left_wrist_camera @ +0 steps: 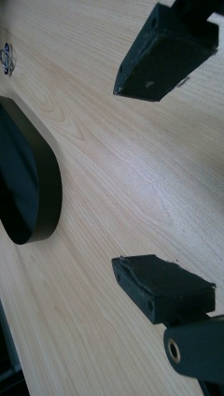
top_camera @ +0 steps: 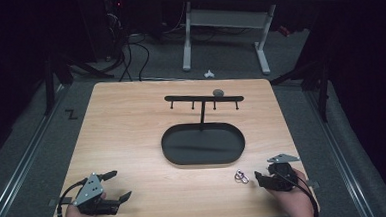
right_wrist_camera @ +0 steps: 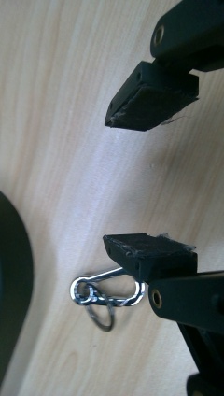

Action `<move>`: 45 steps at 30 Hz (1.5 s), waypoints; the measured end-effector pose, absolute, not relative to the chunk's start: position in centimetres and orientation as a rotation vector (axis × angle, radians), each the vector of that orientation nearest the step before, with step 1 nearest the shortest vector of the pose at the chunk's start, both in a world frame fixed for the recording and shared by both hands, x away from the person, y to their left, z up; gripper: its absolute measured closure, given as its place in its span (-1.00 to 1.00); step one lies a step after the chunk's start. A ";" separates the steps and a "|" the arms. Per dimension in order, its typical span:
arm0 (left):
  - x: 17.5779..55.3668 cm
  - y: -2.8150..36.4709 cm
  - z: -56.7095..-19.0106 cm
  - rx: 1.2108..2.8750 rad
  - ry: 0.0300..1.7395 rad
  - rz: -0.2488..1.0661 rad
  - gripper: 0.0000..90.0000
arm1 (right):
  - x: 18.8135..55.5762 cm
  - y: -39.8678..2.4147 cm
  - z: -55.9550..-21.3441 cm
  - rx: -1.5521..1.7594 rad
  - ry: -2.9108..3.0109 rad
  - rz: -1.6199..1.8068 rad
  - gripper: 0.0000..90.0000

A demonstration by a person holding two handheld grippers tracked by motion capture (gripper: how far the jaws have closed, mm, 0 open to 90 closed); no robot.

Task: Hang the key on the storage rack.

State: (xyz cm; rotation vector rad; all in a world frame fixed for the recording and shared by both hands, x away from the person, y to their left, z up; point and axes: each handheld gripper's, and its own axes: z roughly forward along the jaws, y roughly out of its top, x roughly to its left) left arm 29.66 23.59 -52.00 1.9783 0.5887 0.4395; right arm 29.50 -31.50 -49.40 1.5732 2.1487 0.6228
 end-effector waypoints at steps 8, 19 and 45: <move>29.8 23.4 -52.0 1.981 0.585 0.438 -0.66 | 30.3 -30.6 -48.6 1.557 2.286 0.464 -0.19; 29.8 23.3 -52.0 1.984 0.577 0.434 -0.66 | 30.9 -30.5 -47.4 1.550 2.376 0.237 -0.18; 29.6 23.5 -52.0 1.981 0.587 0.425 -0.66 | 31.0 -30.2 -46.1 1.576 2.492 0.135 -0.37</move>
